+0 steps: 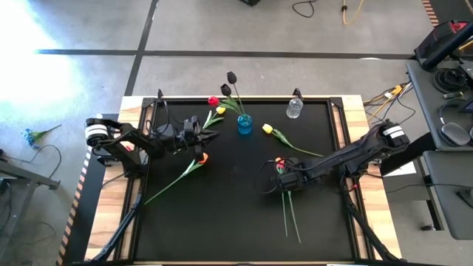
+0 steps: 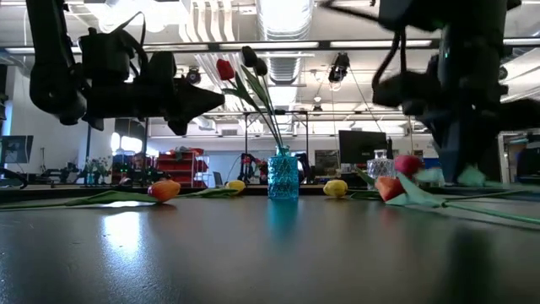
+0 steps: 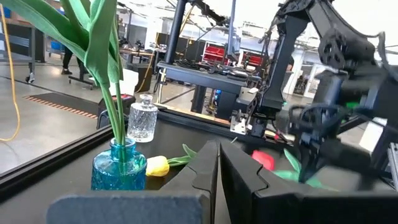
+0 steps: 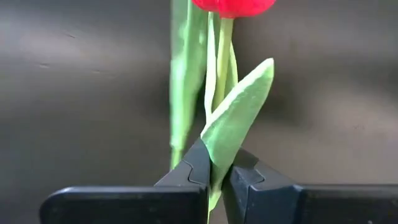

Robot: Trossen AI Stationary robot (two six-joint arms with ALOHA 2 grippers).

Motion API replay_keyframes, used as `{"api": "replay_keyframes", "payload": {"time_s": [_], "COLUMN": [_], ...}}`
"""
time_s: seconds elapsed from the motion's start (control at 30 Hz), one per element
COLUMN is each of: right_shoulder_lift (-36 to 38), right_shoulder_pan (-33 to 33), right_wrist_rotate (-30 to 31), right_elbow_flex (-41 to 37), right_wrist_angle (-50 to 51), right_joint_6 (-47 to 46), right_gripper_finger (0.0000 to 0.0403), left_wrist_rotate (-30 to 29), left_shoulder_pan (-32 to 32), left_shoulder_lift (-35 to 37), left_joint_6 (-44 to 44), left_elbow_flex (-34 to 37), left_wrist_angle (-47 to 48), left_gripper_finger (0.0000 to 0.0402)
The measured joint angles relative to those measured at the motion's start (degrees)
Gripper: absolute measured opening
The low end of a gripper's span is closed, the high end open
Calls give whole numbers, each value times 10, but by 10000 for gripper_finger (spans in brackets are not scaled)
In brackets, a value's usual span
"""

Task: Sort flowers into vase by color
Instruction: Put the red flower into the transparent blue vase

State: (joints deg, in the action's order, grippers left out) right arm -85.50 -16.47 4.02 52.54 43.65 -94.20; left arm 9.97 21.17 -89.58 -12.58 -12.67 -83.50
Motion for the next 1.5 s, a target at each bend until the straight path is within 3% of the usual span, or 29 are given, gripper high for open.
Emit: {"api": "replay_keyframes", "payload": {"time_s": [0.17,0.33,0.53,0.63,0.77,0.87,0.97,1.07,1.23,1.5], "right_shoulder_lift": [56,111,132,129,111,88,65,54,47,37], "right_shoulder_pan": [2,19,45,71,111,142,169,193,228,258], "right_wrist_rotate": [93,310,577,636,618,523,423,376,309,270], "right_elbow_flex": [37,52,50,50,50,50,50,52,54,54], "right_wrist_angle": [79,88,-36,-166,-403,-600,-733,-771,-799,-835], "right_joint_6": [37,143,366,521,770,942,1055,1102,1092,1100], "right_gripper_finger": [13,13,13,13,13,13,12,12,12,12], "left_wrist_rotate": [12,13,13,13,13,13,12,12,11,11], "left_shoulder_pan": [1,1,1,1,1,1,1,1,1,1], "left_shoulder_lift": [0,0,0,0,0,1,1,1,1,1], "left_joint_6": [0,0,1,1,6,7,7,7,11,14], "left_elbow_flex": [1,1,1,1,0,-2,-3,-3,-3,-3], "left_wrist_angle": [-2,-4,-8,-9,-10,-10,-10,-9,-7,-5], "left_gripper_finger": [4,4,4,4,4,4,4,4,4,4]}}
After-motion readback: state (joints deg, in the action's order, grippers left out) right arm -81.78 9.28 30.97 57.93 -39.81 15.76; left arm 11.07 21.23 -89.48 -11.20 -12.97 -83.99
